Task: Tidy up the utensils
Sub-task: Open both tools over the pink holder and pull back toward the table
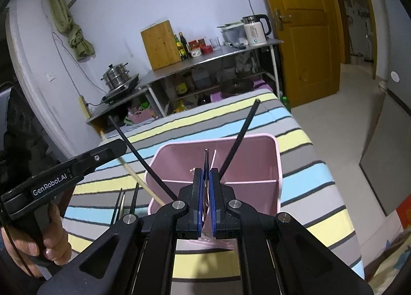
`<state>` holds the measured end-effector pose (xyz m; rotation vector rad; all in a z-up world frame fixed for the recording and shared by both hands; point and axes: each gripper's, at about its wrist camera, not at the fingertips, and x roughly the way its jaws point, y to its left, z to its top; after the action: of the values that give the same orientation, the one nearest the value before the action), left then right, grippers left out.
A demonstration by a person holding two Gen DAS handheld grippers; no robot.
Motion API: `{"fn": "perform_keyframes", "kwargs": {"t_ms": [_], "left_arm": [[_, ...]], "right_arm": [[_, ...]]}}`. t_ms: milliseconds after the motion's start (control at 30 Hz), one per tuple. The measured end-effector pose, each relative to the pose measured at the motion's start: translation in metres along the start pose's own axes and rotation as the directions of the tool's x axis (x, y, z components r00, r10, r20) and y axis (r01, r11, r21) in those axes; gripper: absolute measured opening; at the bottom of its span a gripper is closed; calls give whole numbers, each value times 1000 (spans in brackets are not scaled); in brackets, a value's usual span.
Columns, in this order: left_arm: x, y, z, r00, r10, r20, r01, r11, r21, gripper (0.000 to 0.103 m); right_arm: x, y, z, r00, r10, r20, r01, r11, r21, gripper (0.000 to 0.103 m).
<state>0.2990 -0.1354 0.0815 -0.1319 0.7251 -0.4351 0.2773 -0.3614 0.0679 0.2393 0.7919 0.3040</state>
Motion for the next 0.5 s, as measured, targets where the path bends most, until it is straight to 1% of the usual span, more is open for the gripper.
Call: {"fn": "perform_keyframes", "kwargs": {"t_ms": [67,133,200,267,500], "left_arm": [[-5,1,-1,1000,-5,8,5,1000,-5,10],[-14,1,-2,1000,-12,20,13,1000,-9,15],[-22,0,-2,999,-8,32,8,1000,-4,16],[-33,1,-2,999,-7,51,6,1000,1,16],[-77,4,-10,994,14,112,-16,1000,18,16]], "right_arm": [[-2,1,0,1000,-5,6,5,1000,3,10],[-7,0,0,1000,-10,16,10,1000,4,12],[-12,0,1,1000,-13,24,13,1000,5,13],[-18,1,2,999,-17,38,17,1000,3,17],[-46,9,-1,996,-11,87,11,1000,-2,19]]}}
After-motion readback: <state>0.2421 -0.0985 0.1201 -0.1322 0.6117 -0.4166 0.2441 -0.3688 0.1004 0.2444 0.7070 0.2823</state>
